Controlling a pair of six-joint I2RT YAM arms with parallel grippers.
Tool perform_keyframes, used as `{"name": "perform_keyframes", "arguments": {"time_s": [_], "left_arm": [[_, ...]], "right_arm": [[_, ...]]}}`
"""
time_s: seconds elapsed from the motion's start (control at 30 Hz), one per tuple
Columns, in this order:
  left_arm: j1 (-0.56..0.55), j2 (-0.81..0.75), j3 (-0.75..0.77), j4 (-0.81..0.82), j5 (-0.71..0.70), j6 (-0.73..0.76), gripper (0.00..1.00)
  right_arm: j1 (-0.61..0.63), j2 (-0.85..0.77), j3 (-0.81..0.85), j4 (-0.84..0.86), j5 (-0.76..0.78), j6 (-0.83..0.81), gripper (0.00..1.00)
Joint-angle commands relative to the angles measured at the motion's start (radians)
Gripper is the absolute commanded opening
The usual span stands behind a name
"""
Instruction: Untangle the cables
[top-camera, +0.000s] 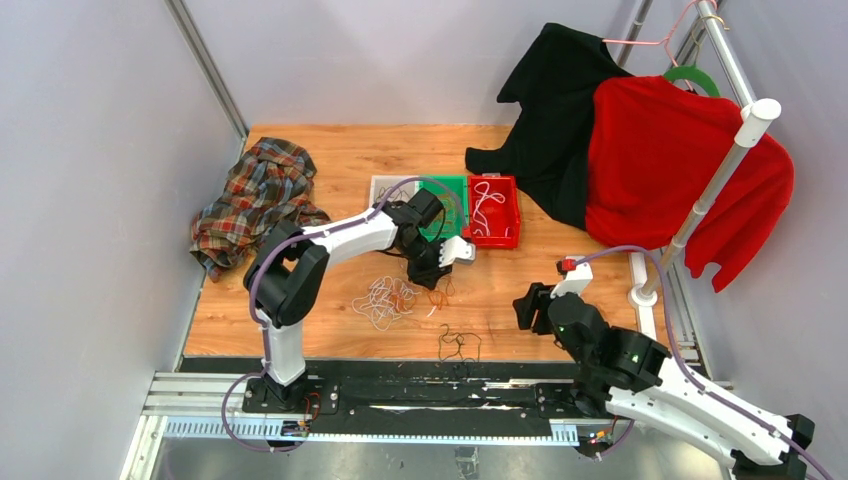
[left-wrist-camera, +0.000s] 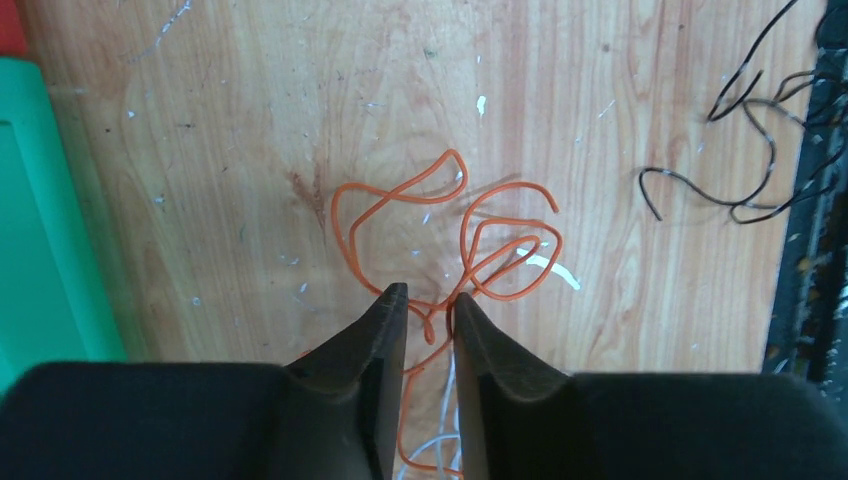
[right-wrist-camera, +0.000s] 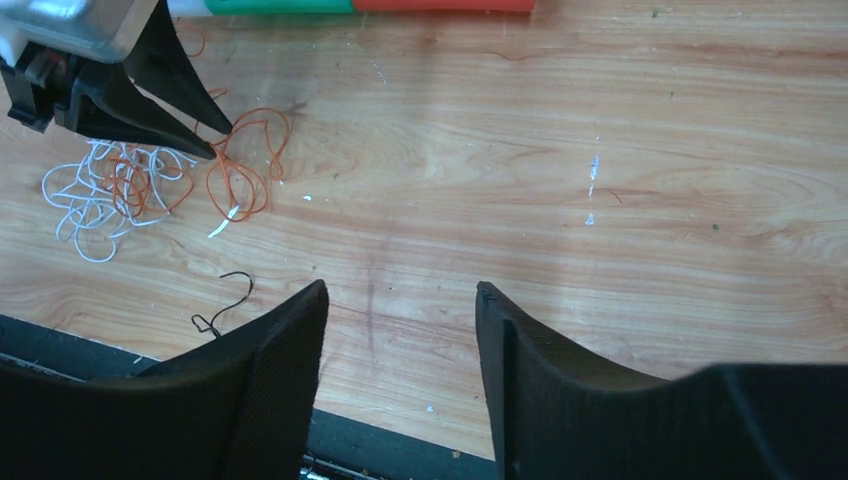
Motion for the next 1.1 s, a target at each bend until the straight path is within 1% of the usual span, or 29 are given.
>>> {"name": "perform_keyframes", "arguments": {"time_s": [0.0, 0.07, 0.1, 0.27, 0.33, 0.4, 0.43, 0.5, 0.53, 0.67, 0.77, 0.83, 1.07], "left_arm": [[-0.011, -0.029, -0.027, 0.031, -0.007, 0.026, 0.18], [-0.011, -0.073, -0.031, 0.013, -0.019, 0.026, 0.08], [-0.011, -0.097, -0.029, -0.004, -0.025, 0.023, 0.06], [-0.012, -0.221, -0.018, -0.08, -0.04, -0.005, 0.01], [-0.015, -0.26, -0.004, -0.103, -0.049, -0.035, 0.01], [-0.017, -0.293, 0.025, -0.128, -0.057, -0.075, 0.01], [-0.017, -0.306, 0.045, -0.137, -0.066, -0.105, 0.01], [-0.018, -0.325, 0.095, -0.153, -0.082, -0.167, 0.01], [-0.018, -0.331, 0.121, -0.159, -0.089, -0.201, 0.01], [-0.018, -0.356, 0.226, -0.184, -0.082, -0.325, 0.01], [-0.02, -0.38, 0.276, -0.187, -0.062, -0.394, 0.01], [-0.025, -0.397, 0.289, -0.191, -0.049, -0.411, 0.01], [-0.062, -0.427, 0.301, -0.228, -0.044, -0.424, 0.01]], "right_arm": [[-0.011, -0.023, -0.028, 0.034, 0.041, 0.0, 0.53], [-0.011, -0.01, -0.03, 0.055, 0.042, -0.019, 0.51], [-0.012, 0.001, -0.028, 0.071, 0.043, -0.029, 0.5], [-0.012, 0.082, -0.011, 0.199, 0.031, -0.1, 0.47], [-0.012, 0.117, 0.003, 0.255, 0.012, -0.145, 0.47], [-0.011, 0.151, 0.019, 0.316, -0.021, -0.184, 0.53], [-0.012, 0.165, 0.028, 0.349, -0.043, -0.205, 0.58], [-0.012, 0.19, 0.041, 0.428, -0.108, -0.245, 0.72], [-0.012, 0.202, 0.046, 0.481, -0.16, -0.272, 0.74], [-0.01, 0.248, 0.082, 0.631, -0.273, -0.319, 0.76], [-0.01, 0.289, 0.113, 0.701, -0.305, -0.33, 0.76], [-0.01, 0.319, 0.12, 0.752, -0.317, -0.337, 0.76], [-0.01, 0.458, 0.192, 0.842, -0.254, -0.382, 0.75]]}}
